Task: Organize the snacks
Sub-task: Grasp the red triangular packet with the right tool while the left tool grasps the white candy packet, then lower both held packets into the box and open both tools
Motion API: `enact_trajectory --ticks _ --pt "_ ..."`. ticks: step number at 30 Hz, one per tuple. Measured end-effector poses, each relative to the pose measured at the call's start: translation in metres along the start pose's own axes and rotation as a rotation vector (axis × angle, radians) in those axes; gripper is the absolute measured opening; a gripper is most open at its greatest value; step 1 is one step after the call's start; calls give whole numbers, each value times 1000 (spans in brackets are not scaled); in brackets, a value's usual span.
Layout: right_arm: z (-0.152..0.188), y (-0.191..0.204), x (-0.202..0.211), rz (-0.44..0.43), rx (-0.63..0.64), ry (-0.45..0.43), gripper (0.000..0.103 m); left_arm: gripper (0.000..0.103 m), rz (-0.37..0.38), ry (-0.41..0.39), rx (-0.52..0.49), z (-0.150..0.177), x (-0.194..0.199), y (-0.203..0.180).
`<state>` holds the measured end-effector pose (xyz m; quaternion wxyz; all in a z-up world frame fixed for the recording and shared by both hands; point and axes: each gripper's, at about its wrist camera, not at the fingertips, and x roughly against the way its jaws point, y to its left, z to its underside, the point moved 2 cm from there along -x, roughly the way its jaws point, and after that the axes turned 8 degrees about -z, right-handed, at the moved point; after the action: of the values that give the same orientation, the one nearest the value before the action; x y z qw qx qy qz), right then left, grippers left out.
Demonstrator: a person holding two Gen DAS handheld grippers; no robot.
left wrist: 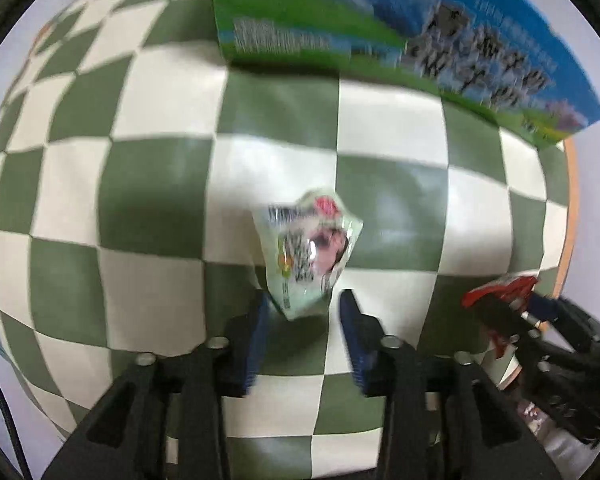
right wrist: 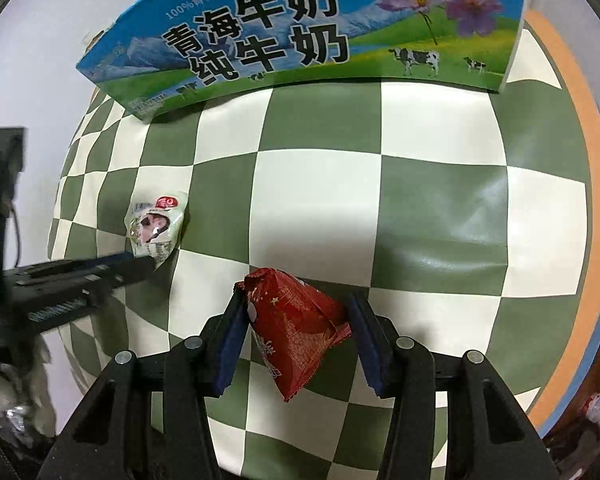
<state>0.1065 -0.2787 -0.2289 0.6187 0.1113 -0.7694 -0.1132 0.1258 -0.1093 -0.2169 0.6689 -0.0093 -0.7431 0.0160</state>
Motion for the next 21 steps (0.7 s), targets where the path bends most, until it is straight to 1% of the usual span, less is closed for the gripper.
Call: enact_trajectory --ticks 1,2,3,6,8,9,10,12,13,14,15,19,21 --pt "0 0 0 -4 -7 -4 53 58 -8 -18 -4 -2 5 0" --pt "-1 0 1 -4 -11 -12 53 67 -21 -33 -7 -5 8 -3" --pt "-2 0 1 -1 -12 -17 53 68 -32 -38 -5 -7 9 -3" --pt "-7 0 -2 3 -19 -22 53 69 -44 -4 -25 -27 -1 -9" --pt "-11 1 -5 7 -21 -24 53 69 -75 31 -54 -36 -22 -19" --pt "-13 2 -7 9 -22 -25 53 69 -83 49 -65 -42 -30 -18" --pt "-14 3 -8 12 -20 -24 53 69 -102 68 -85 -42 -41 -22" --pt "-17 6 -11 20 -16 -24 53 68 -116 53 -94 -39 -45 -27" --pt "-18 7 -12 26 -13 -24 53 58 -123 42 -98 -38 -44 -30" --pt "-19 10 -15 31 -11 -24 53 55 -129 34 -101 -35 -43 -31" --pt "-20 11 -16 35 -10 -24 53 55 -129 33 -103 -31 -39 -37" --pt "-22 15 -14 41 -6 -35 52 54 -126 10 -61 -26 -27 -37" --pt "-21 16 -8 36 -5 -51 52 54 -99 4 -39 -28 -17 -27"
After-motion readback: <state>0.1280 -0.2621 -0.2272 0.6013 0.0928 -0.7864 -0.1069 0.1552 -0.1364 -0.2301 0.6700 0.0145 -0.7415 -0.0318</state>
